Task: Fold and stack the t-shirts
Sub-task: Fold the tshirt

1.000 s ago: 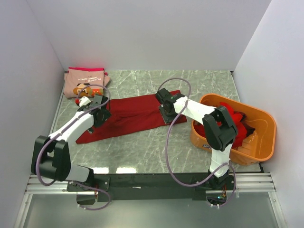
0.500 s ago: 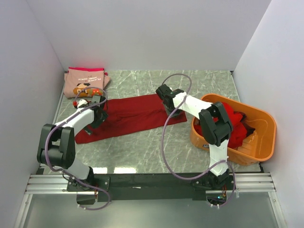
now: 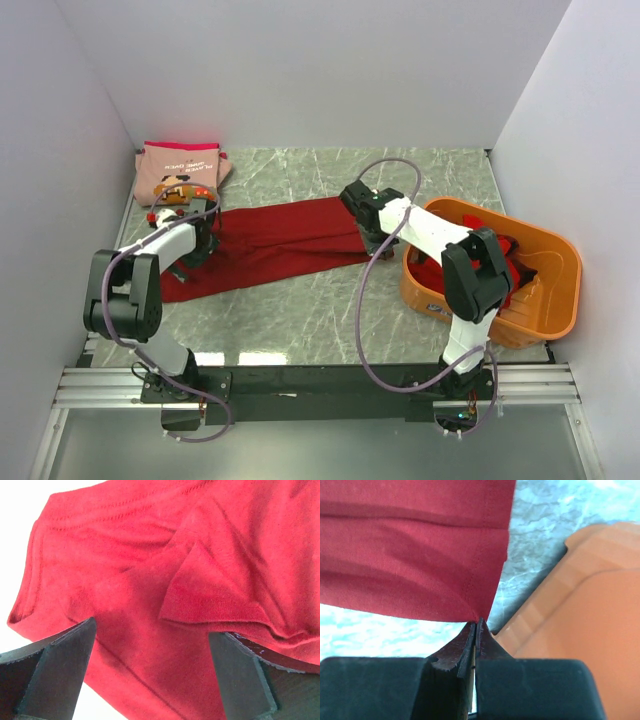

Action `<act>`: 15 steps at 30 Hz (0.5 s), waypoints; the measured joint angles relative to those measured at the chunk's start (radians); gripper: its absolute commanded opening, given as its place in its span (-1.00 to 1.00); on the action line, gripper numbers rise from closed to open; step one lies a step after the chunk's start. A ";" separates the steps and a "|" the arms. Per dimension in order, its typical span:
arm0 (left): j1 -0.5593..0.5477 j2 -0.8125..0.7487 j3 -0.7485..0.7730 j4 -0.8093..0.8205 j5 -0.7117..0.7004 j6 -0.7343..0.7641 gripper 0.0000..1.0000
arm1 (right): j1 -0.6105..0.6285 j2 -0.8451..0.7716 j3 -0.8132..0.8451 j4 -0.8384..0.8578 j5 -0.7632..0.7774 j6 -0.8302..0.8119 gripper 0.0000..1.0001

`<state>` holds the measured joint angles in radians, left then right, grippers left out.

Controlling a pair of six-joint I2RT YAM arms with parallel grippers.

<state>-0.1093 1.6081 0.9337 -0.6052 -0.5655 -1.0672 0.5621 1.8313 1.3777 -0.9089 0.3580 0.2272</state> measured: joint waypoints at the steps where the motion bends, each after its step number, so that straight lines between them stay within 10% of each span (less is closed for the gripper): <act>1: 0.002 0.009 0.009 0.000 -0.007 0.000 0.99 | -0.002 -0.002 0.010 -0.010 0.000 0.002 -1.00; 15: 0.037 0.118 0.087 0.007 -0.038 0.001 0.99 | -0.097 0.147 0.312 -0.117 0.032 -0.060 -0.92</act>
<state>-0.0719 1.7260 1.0203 -0.5983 -0.6037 -1.0664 0.4648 1.9781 1.6897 -1.0260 0.3897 0.1669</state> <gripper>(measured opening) 0.995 0.028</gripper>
